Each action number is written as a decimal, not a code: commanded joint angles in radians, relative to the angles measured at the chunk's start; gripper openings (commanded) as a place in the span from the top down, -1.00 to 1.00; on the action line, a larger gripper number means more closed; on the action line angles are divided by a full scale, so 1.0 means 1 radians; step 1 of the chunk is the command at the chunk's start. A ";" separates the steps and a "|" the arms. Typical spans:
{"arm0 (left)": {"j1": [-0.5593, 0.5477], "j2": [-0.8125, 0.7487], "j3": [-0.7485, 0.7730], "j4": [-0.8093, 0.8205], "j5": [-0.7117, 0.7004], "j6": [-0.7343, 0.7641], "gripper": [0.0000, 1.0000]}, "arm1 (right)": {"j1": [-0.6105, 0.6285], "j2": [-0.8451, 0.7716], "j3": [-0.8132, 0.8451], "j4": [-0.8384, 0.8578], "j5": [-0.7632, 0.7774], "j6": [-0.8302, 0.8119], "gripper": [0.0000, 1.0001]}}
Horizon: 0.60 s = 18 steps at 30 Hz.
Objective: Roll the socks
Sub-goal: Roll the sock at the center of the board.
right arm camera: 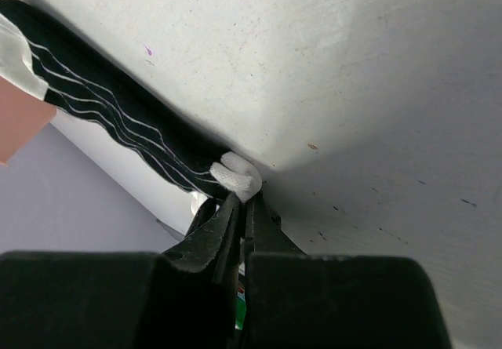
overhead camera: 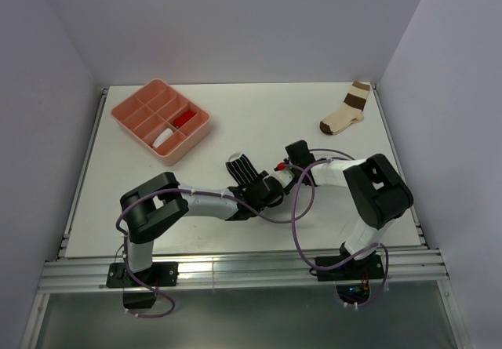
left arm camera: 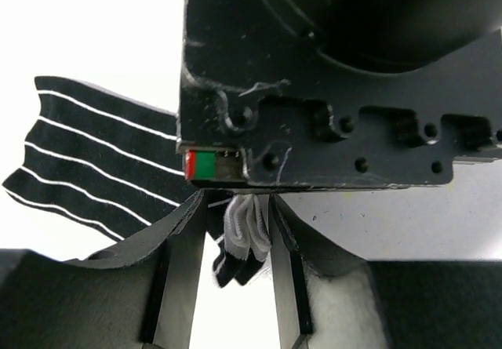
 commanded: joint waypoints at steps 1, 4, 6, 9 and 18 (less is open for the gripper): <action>-0.001 0.010 -0.014 -0.119 0.031 -0.044 0.16 | -0.011 0.015 -0.013 0.018 0.003 0.004 1.00; -0.001 0.015 -0.019 -0.130 0.032 -0.057 0.21 | -0.013 0.018 -0.011 0.018 0.000 -0.001 1.00; -0.001 0.019 -0.022 -0.138 0.027 -0.063 0.30 | -0.016 0.020 -0.013 0.020 -0.001 -0.001 1.00; -0.001 0.015 -0.028 -0.149 0.025 -0.075 0.48 | -0.016 0.018 -0.017 0.024 -0.004 -0.001 1.00; 0.002 -0.016 -0.031 -0.150 0.047 -0.096 0.99 | -0.020 -0.003 -0.001 0.018 0.014 -0.056 1.00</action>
